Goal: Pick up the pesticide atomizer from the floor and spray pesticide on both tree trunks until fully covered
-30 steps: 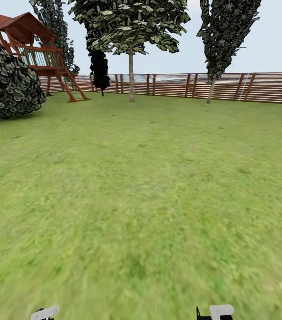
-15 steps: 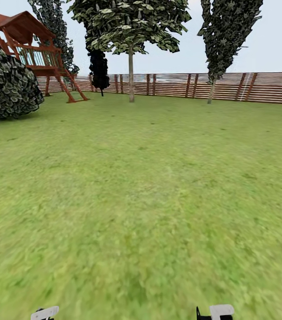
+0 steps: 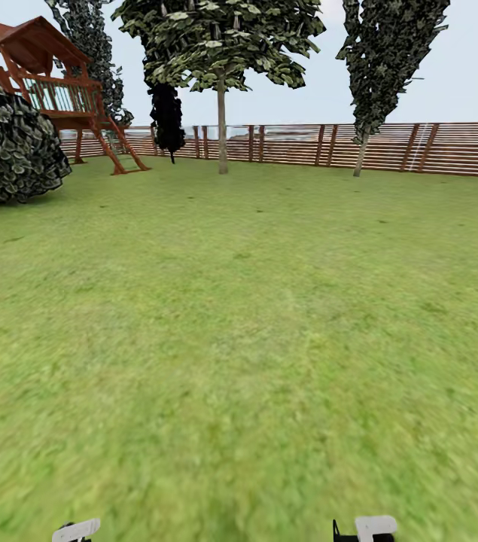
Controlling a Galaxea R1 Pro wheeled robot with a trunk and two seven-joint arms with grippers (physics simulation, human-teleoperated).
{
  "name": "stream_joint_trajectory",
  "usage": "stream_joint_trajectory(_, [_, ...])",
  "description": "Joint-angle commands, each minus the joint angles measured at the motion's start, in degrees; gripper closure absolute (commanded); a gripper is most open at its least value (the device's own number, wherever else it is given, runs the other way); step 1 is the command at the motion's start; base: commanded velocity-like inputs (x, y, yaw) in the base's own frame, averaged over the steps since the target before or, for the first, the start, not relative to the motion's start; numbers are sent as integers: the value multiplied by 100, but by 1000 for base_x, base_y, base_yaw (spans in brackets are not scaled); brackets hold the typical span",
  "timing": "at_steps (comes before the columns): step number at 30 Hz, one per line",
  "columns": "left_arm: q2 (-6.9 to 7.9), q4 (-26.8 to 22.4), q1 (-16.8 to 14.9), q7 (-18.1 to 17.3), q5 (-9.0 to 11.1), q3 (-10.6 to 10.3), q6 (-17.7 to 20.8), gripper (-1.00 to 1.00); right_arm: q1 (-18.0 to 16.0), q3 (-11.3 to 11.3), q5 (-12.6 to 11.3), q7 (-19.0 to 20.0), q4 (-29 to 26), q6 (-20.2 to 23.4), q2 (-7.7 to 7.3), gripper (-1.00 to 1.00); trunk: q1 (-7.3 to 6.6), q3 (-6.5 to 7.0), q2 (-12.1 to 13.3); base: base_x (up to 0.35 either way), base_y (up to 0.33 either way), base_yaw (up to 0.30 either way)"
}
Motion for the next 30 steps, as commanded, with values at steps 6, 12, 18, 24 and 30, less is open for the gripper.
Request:
stream_joint_trajectory(6, [0, 8, -5, 2, -58, 47, -23, 100, -3, -27, 61, -36, 9, -13, 0, -100, 3, -5, -2, 338, 0, 0])
stream_joint_trajectory(12, [0, 8, -5, 2, -61, 47, -23, 100, -2, -27, 61, -36, 9, -13, 0, -100, 3, -5, -2, 338, 0, 0])
stream_joint_trajectory(18, [0, 9, -5, 2, -60, 47, -23, 100, -2, -27, 61, -36, 9, -13, 0, -100, 3, -5, -2, 338, 0, 0])
stream_joint_trajectory(24, [0, 8, -5, 2, -60, 47, -23, 100, -2, -27, 61, -36, 9, -13, 0, -100, 3, -5, -2, 338, 0, 0])
stream_joint_trajectory(30, [0, 9, -5, 2, -57, 47, -23, 100, -4, -27, 61, -36, 9, -13, 0, -100, 3, -5, -2, 338, 0, 0])
